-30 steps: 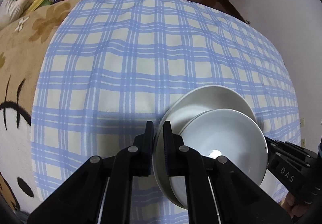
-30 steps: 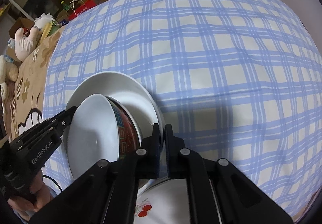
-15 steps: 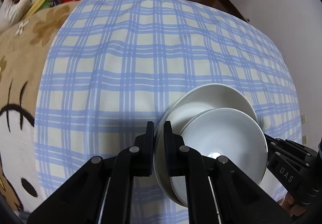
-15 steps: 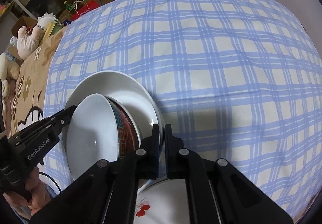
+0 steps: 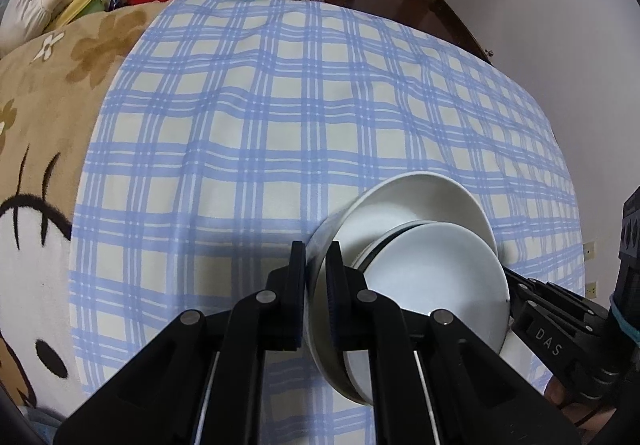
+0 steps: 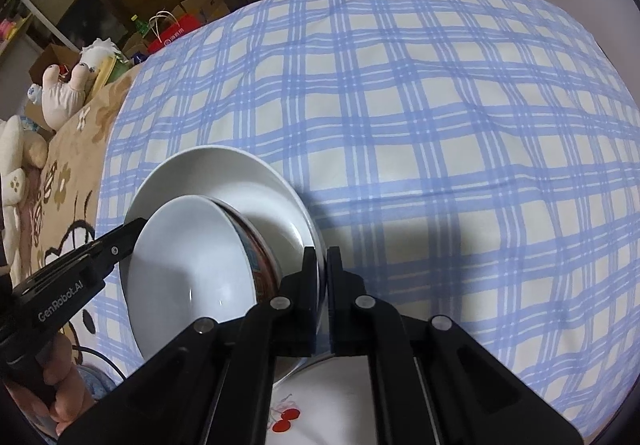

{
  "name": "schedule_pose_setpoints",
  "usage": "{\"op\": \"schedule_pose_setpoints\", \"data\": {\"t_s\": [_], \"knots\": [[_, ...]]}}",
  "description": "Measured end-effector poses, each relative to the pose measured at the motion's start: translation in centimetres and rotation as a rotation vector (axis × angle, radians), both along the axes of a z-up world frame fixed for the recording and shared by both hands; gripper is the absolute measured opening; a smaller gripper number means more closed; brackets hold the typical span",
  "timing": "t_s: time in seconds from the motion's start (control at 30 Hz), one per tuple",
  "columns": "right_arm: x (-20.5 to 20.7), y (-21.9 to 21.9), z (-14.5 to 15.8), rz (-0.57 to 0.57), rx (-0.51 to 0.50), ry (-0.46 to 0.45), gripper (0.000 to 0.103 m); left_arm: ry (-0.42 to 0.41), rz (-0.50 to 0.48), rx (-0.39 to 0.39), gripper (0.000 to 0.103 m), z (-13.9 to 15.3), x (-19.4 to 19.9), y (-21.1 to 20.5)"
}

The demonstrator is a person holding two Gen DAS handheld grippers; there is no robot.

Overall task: Organize plates and bowls
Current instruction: 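Lift the nested bowls with both grippers toward the cherry plate stack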

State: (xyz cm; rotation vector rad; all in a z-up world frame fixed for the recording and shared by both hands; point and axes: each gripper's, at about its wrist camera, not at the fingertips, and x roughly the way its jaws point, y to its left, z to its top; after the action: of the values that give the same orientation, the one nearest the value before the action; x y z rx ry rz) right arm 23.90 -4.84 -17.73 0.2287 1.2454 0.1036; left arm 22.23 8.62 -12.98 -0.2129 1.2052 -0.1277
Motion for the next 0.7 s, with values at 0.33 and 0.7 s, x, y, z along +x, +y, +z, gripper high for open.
{"op": "schedule_pose_setpoints", "data": {"t_s": [0.33,0.7], "knots": [[-0.5,0.1,0.3,0.021,0.002,-0.01,0.007,0.004,0.012,-0.012,0.01,0.3,-0.5,0.3],[0.1,1.1,-0.2,0.04,-0.05,0.019,0.007,0.065,0.003,0.003,0.006,-1.6,-0.9,0.7]]}}
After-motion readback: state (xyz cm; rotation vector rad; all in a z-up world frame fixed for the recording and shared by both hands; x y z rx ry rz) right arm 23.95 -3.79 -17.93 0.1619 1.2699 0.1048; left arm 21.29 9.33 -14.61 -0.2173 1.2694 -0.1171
